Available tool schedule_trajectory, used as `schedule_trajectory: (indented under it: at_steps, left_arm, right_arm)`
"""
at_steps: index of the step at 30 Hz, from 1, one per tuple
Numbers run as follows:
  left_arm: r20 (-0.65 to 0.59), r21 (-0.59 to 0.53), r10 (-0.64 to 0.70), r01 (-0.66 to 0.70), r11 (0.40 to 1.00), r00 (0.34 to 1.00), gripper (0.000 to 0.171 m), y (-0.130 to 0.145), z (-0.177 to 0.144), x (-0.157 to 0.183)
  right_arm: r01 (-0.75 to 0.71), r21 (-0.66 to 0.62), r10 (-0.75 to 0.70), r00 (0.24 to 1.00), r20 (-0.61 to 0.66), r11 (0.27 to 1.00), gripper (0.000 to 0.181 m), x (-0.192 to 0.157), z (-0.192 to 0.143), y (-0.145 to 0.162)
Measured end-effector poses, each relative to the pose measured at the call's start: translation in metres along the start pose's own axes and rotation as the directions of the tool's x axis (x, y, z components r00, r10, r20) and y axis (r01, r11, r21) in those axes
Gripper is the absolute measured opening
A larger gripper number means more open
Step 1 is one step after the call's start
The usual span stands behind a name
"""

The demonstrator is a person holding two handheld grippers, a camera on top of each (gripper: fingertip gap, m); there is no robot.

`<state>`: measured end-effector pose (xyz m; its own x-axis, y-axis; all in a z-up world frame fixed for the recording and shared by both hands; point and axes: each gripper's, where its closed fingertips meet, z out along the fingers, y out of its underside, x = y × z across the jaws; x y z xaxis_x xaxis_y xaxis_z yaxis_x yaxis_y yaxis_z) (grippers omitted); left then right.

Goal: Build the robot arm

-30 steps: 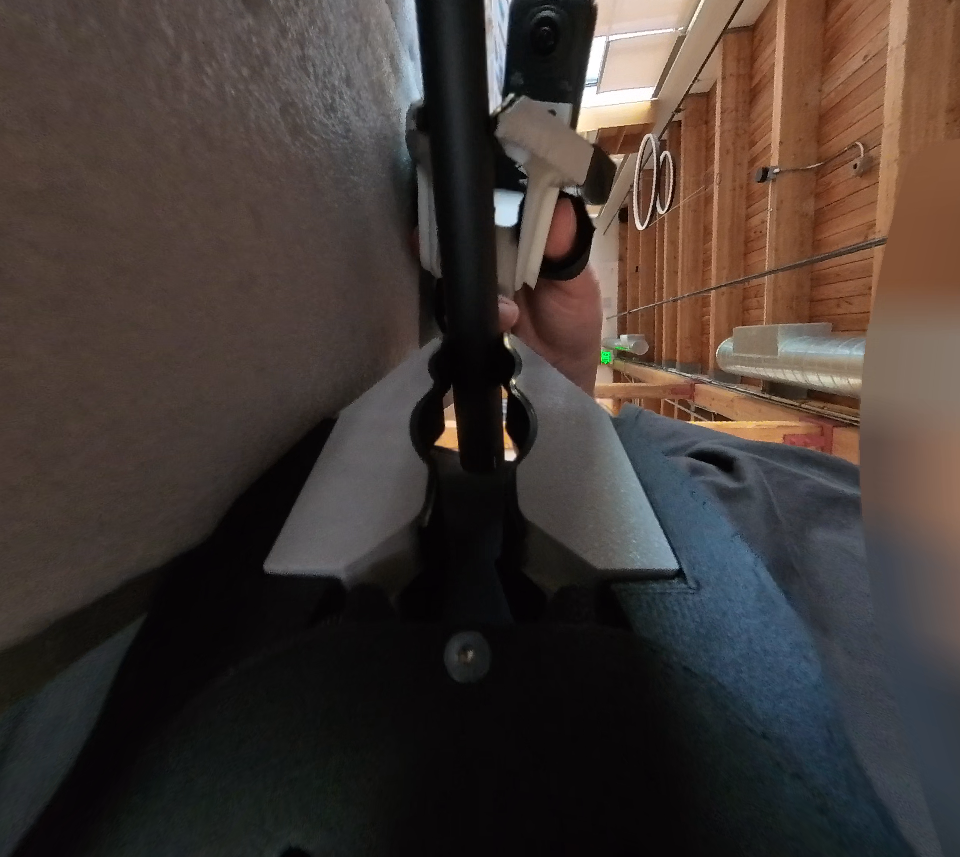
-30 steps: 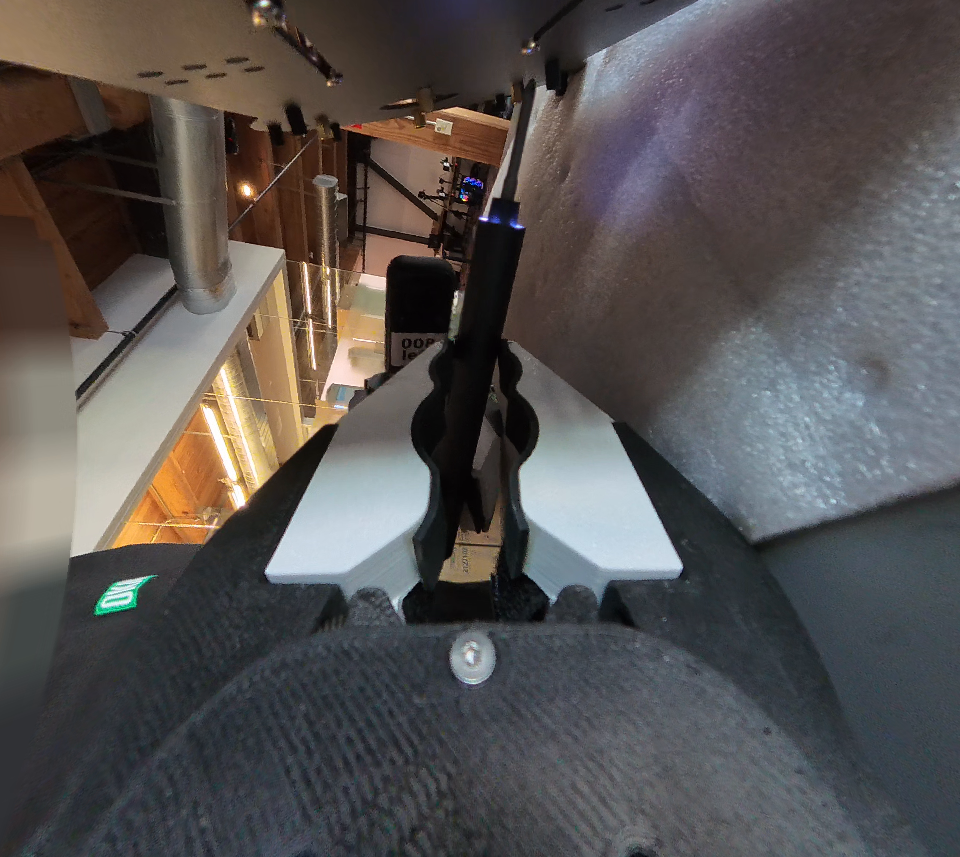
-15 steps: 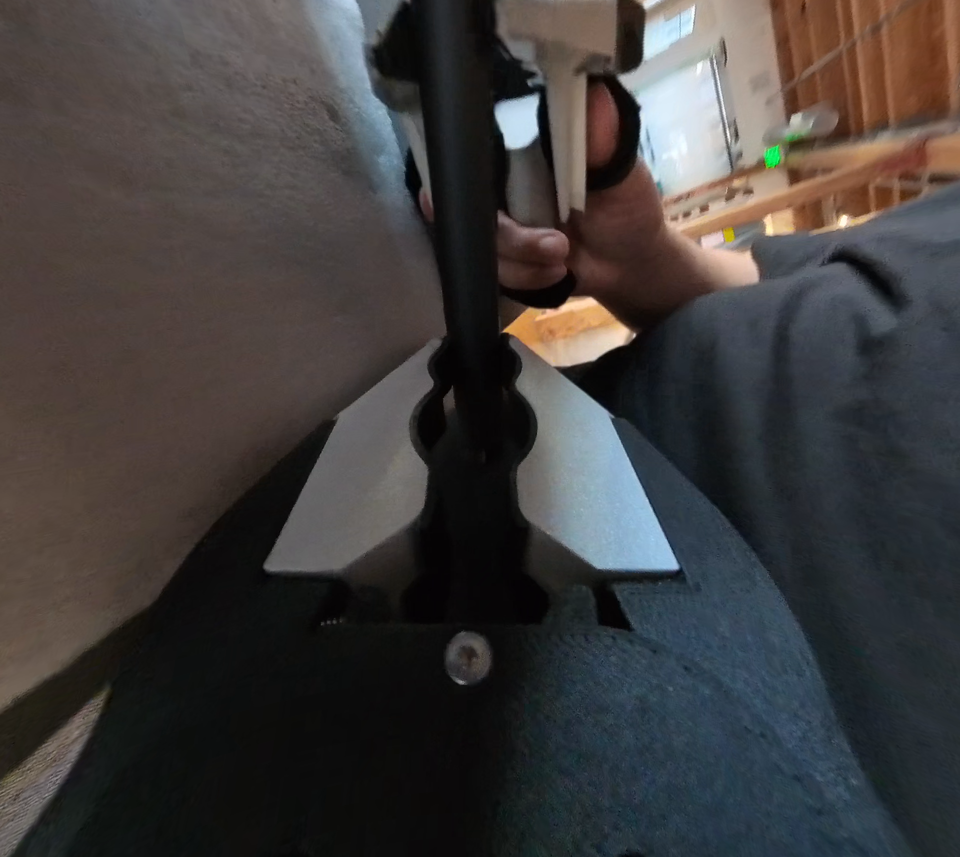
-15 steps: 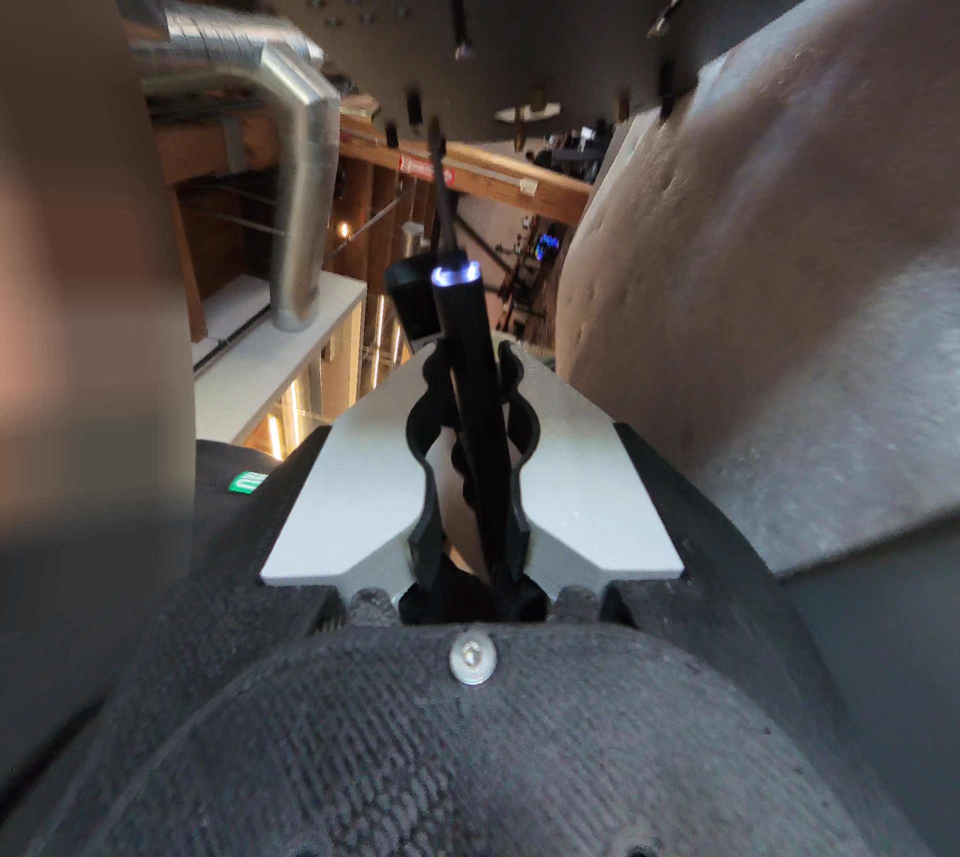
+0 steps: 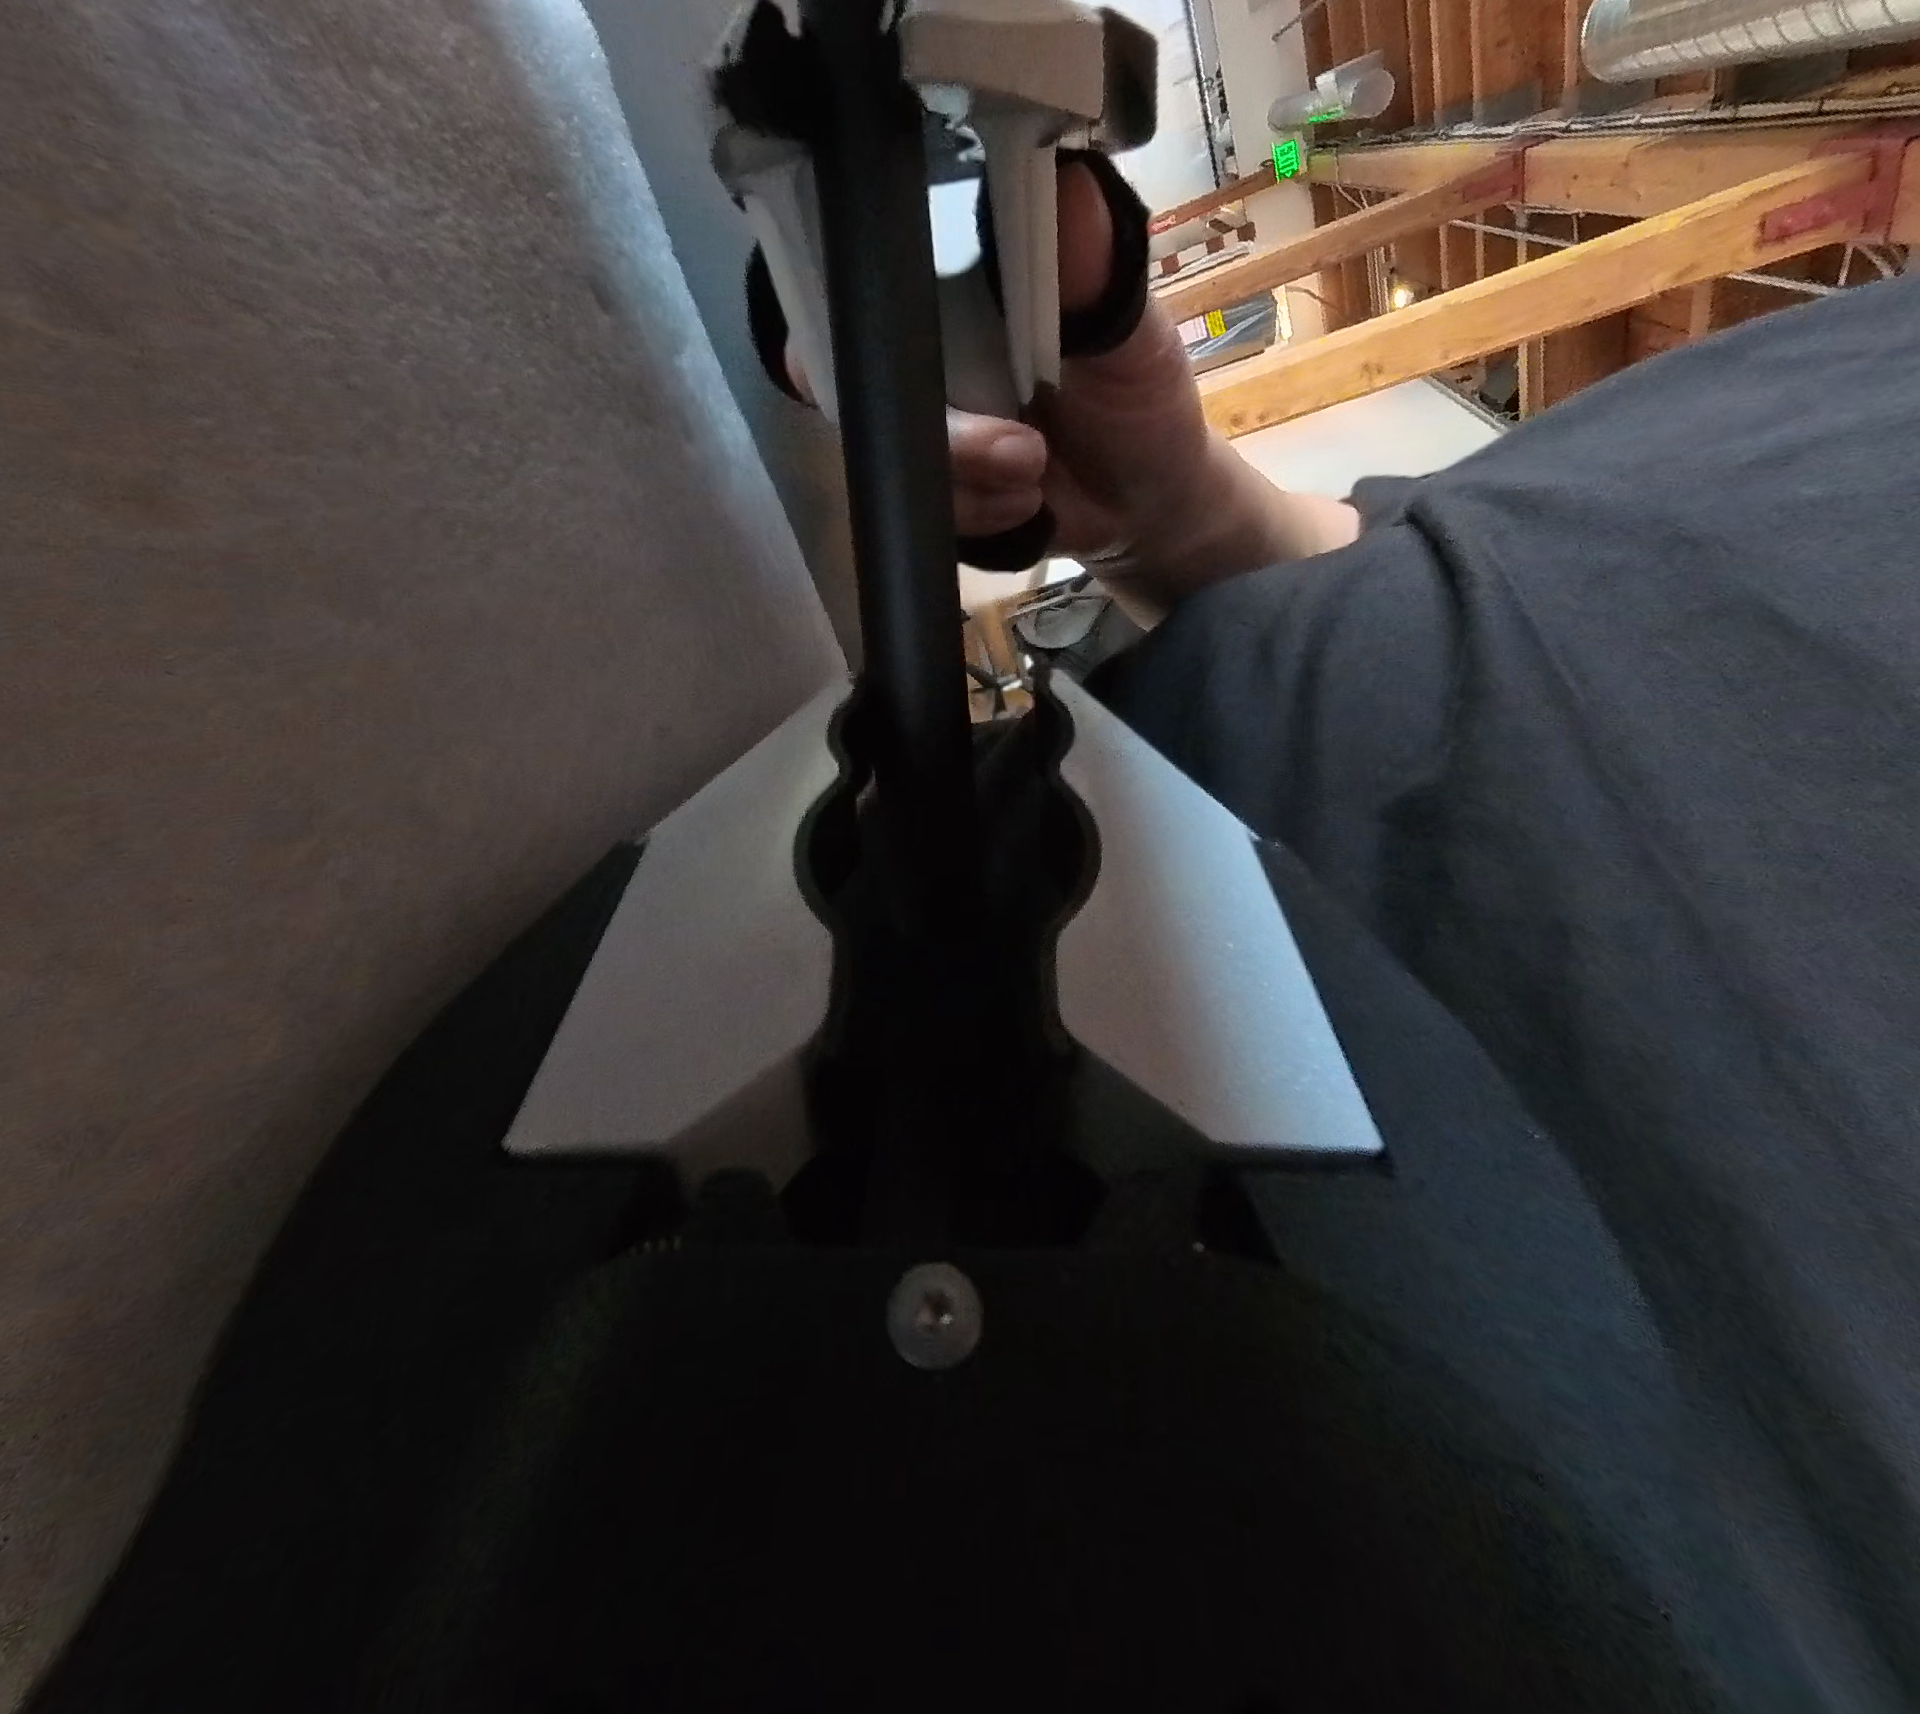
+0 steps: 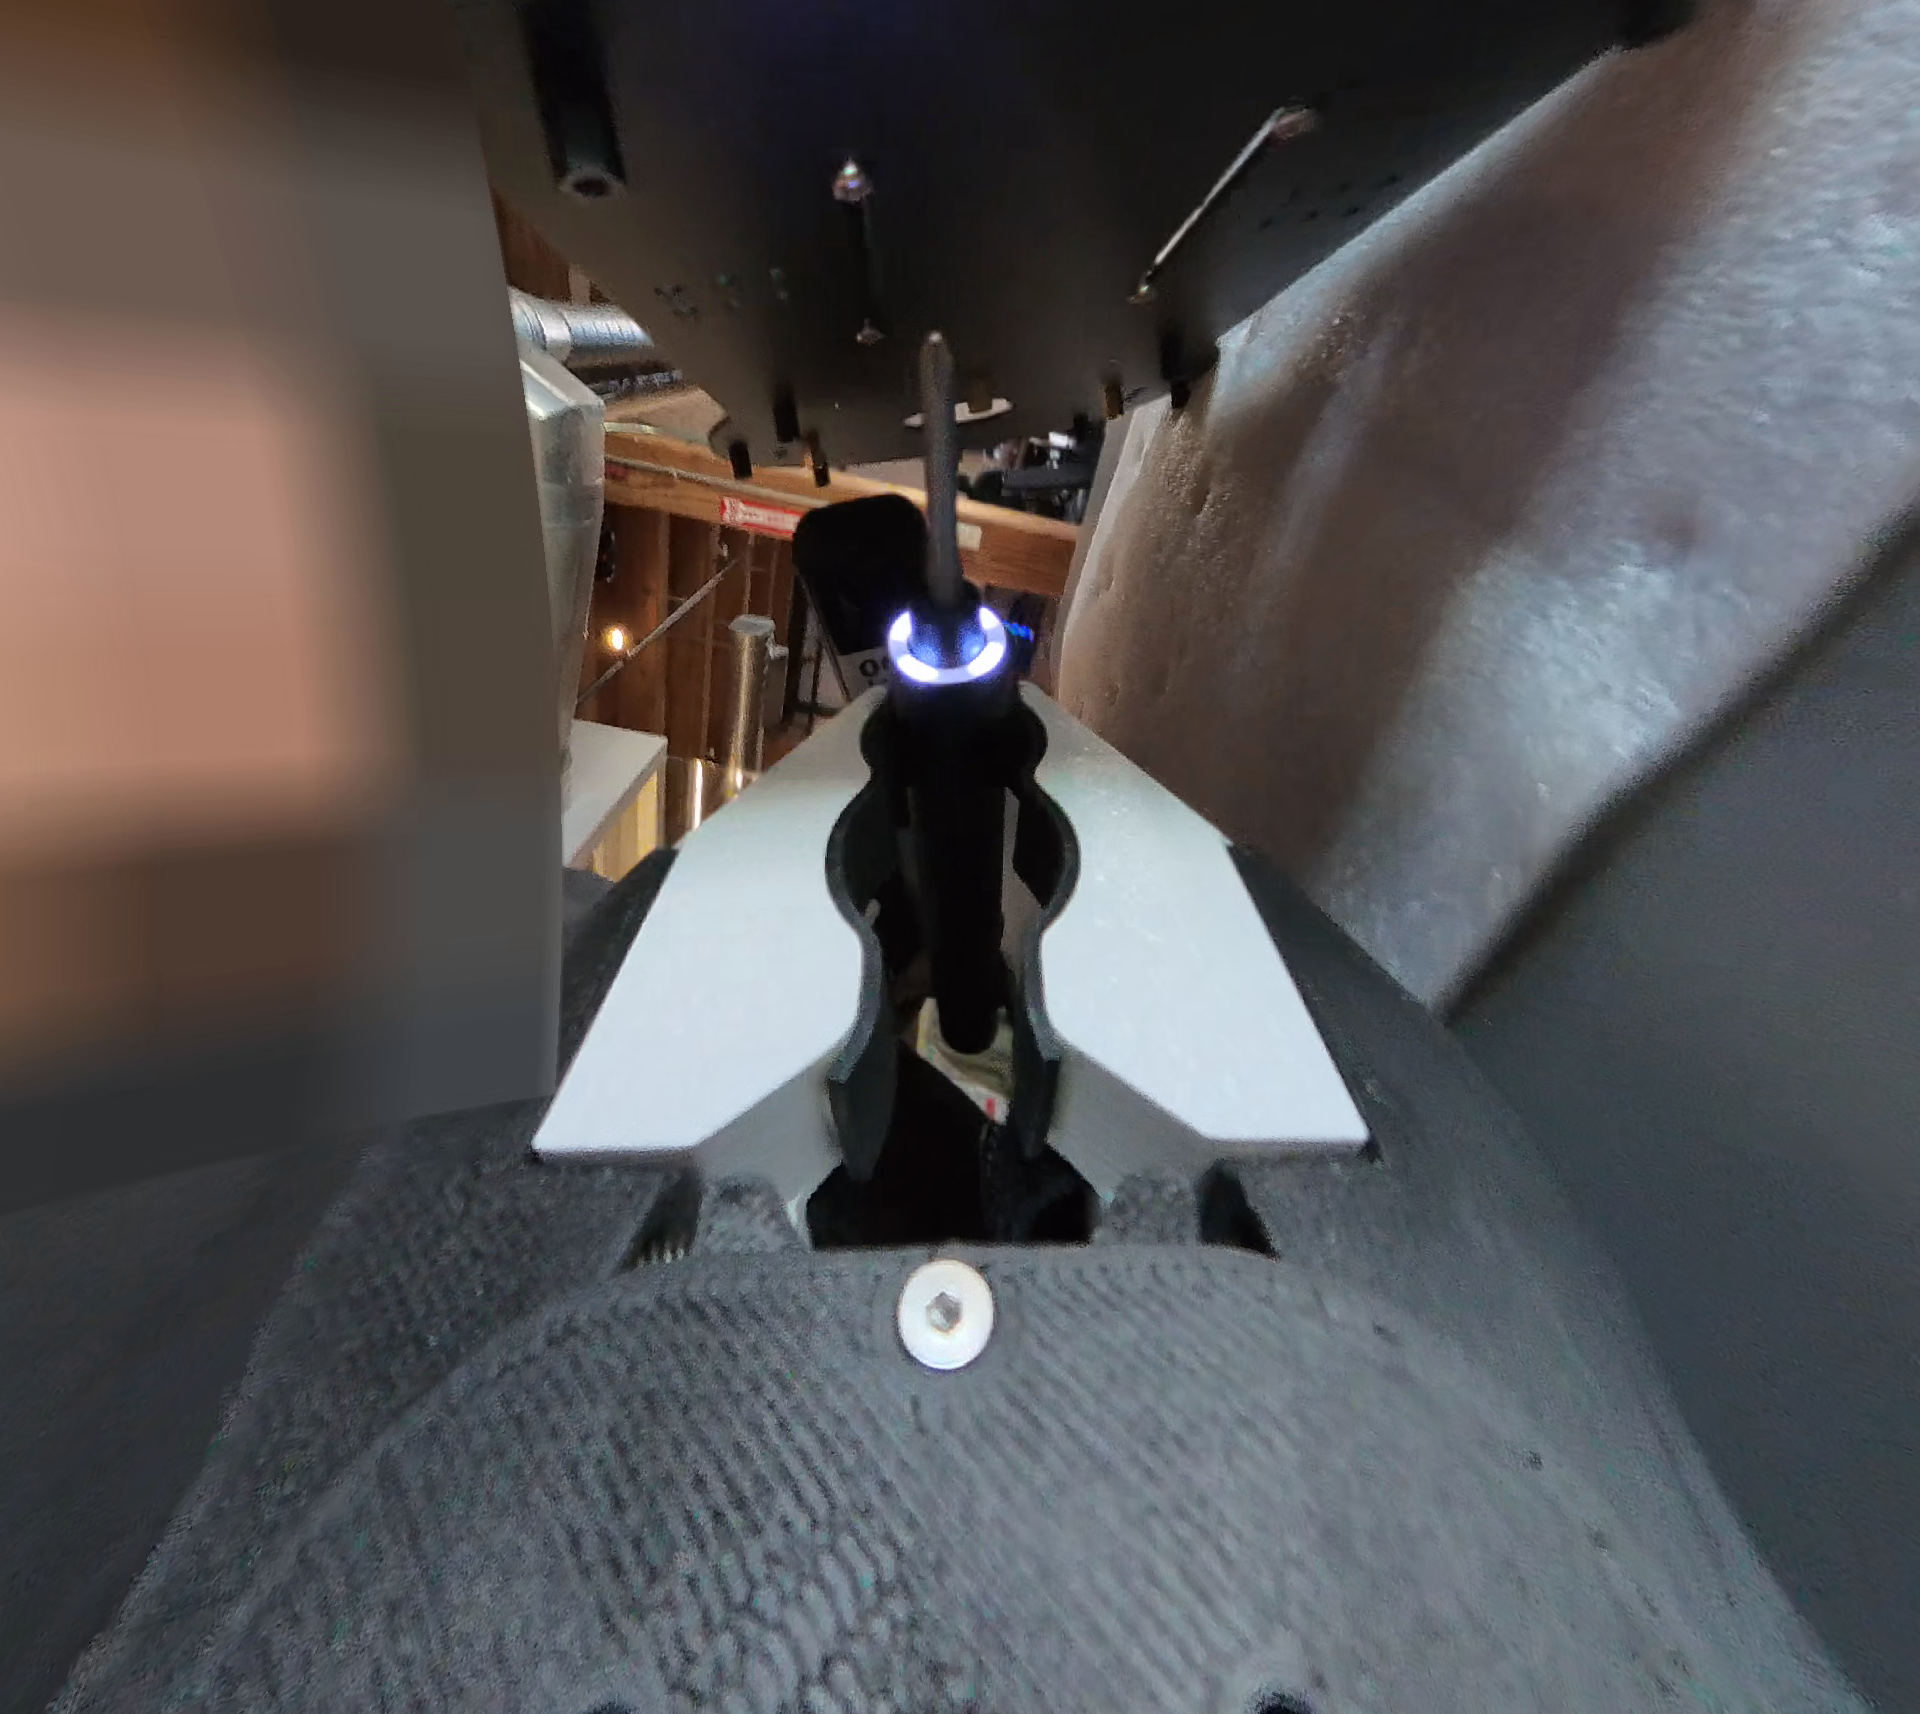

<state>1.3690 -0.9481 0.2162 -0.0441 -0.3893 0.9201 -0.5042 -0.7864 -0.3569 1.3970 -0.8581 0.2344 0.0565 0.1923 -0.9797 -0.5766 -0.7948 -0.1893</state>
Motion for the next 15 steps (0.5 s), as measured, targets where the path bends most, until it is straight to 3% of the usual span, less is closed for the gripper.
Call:
schedule_trajectory:
  at_steps: [5, 15]
  left_arm:
    - [-0.022, -0.009, 0.002, -0.002, 1.0, 1.0, 0.026, 0.001, -0.012, 0.005]
    - [0.12, -0.027, 0.128, -0.125, 0.992, 0.985, 0.02, 0.003, -0.018, -0.009]
  right_arm:
    - [-0.053, 0.081, 0.053, 0.999, 0.003, 0.995, 0.02, 0.002, -0.016, -0.006]
    - [-0.043, 0.032, 0.044, 0.999, -0.028, 0.999, 0.016, 0.01, -0.021, -0.002]
